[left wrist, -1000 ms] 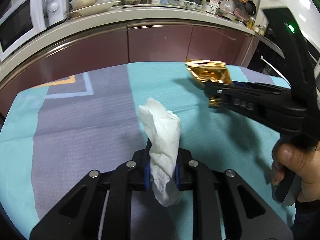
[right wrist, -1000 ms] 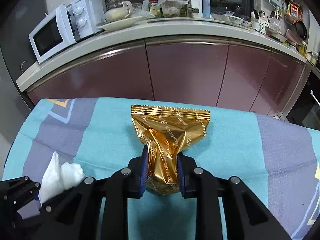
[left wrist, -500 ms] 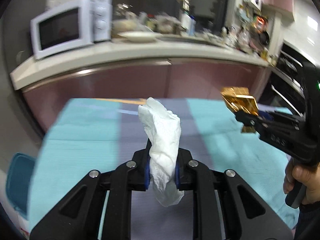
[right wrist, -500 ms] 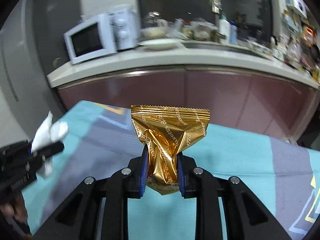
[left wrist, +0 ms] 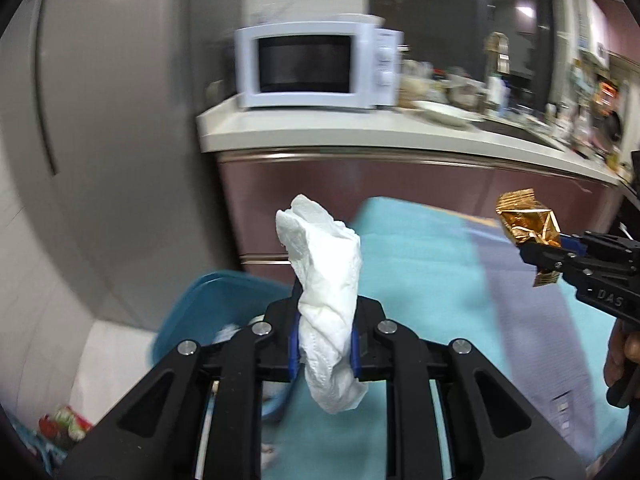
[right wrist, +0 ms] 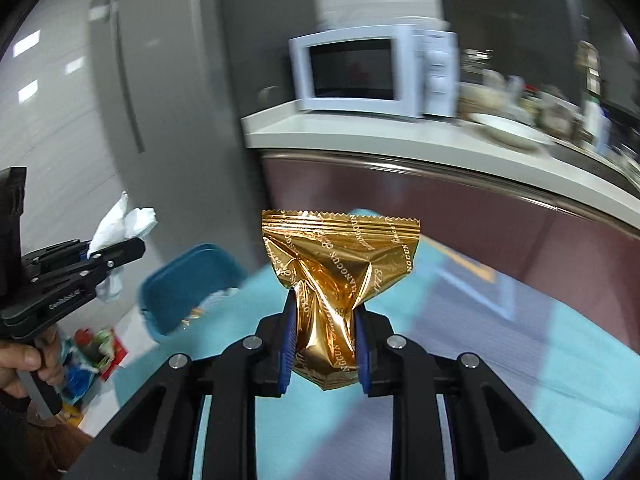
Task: Collect trash
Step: 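Carry the tissue and gold wrapper toward the teal bin, then lower the tissue and gold wrapper into the teal bin and open both tools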
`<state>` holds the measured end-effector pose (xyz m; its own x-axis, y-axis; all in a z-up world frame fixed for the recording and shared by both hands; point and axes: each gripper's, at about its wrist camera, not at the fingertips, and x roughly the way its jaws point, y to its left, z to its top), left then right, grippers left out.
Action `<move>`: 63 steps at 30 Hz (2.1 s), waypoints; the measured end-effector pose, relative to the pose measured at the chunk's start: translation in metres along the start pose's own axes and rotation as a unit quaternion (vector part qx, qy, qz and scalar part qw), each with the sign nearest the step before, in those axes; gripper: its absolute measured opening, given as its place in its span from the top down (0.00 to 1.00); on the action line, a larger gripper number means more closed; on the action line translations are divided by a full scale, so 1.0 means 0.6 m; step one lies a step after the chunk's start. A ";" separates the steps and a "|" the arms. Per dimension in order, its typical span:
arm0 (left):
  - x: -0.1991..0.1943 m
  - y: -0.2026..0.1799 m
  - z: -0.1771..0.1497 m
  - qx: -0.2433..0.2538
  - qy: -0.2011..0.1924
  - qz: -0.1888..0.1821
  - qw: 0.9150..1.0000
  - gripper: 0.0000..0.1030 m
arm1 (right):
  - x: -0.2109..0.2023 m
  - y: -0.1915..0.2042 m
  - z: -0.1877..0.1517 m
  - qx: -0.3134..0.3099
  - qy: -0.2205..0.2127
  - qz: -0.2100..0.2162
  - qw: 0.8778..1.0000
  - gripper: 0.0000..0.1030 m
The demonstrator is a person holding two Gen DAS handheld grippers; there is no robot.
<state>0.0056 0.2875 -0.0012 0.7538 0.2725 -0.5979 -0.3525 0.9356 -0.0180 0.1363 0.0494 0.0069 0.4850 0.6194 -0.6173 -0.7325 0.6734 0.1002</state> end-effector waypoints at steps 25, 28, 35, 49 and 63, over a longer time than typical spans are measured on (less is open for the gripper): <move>0.129 0.244 -0.076 -0.078 0.072 0.065 0.992 0.82 | 0.292 0.292 0.054 -0.095 0.124 0.072 0.985 0.77; 0.149 0.248 -0.081 -0.079 0.080 0.064 0.992 0.82 | 0.312 0.288 0.054 -0.095 0.135 0.068 0.984 0.77; 0.182 0.257 -0.088 -0.082 0.094 0.064 0.990 0.82 | 0.344 0.286 0.057 -0.095 0.153 0.060 0.982 0.77; 0.224 0.255 -0.098 -0.088 0.114 0.066 0.987 0.82 | 0.377 0.282 0.050 -0.095 0.181 0.052 0.977 0.77; 0.265 0.241 -0.104 -0.083 0.138 0.056 0.985 0.82 | 0.417 0.286 0.037 -0.104 0.218 0.045 0.969 0.76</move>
<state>0.0395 0.4520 -0.1489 0.5338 0.2801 -0.7979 -0.5281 0.8473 -0.0558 0.1427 0.3291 -0.1129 0.2004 0.4118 -0.8890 -0.8644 0.5014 0.0374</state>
